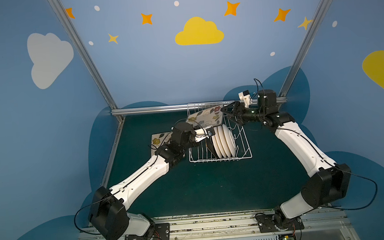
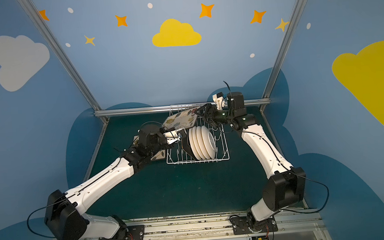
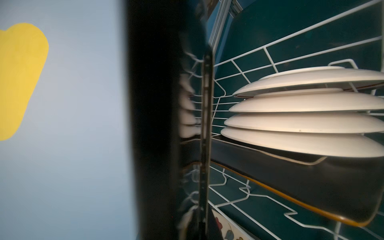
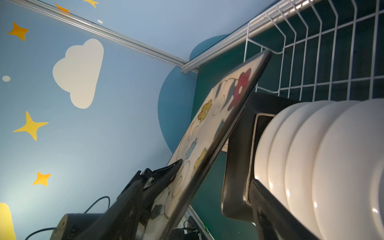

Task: Unload the plates from the dish rack
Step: Pick up a plate from the dish rack.

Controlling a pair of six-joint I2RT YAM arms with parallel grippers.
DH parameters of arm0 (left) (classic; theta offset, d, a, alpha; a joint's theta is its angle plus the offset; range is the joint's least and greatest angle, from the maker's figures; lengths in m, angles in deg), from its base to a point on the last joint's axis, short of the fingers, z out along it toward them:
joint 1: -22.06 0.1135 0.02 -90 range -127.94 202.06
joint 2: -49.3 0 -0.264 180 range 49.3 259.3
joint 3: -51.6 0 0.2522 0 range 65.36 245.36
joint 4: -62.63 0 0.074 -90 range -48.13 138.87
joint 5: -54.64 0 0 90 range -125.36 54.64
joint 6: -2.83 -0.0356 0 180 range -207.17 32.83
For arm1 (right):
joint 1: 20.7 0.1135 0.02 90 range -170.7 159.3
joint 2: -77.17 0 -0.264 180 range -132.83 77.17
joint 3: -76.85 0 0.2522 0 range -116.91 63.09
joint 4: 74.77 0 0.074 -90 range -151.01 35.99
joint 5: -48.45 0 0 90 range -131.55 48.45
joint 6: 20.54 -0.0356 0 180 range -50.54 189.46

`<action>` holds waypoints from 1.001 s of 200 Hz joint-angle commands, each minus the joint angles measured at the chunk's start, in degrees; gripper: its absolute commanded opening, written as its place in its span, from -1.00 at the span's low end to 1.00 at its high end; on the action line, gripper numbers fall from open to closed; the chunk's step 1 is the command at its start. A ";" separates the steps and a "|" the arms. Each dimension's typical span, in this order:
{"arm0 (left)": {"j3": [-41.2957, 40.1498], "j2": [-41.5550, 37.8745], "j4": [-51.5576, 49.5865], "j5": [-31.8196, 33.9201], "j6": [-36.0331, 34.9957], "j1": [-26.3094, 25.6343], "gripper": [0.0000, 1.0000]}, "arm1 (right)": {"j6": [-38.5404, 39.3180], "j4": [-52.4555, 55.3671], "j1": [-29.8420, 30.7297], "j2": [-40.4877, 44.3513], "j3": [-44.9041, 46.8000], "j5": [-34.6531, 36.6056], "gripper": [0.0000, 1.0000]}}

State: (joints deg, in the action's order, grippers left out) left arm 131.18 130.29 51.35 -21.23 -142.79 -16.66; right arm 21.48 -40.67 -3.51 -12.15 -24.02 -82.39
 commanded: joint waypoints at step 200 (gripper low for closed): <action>-1.31 -0.99 24.62 6.66 -7.81 -2.23 -0.44 | -7.46 -2.56 4.17 -2.40 2.34 -1.31 -1.00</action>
State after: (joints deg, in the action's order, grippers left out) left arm 127.34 132.13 59.96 -14.94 -154.18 -19.19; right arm 7.14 -39.91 0.25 -16.81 -22.62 -84.23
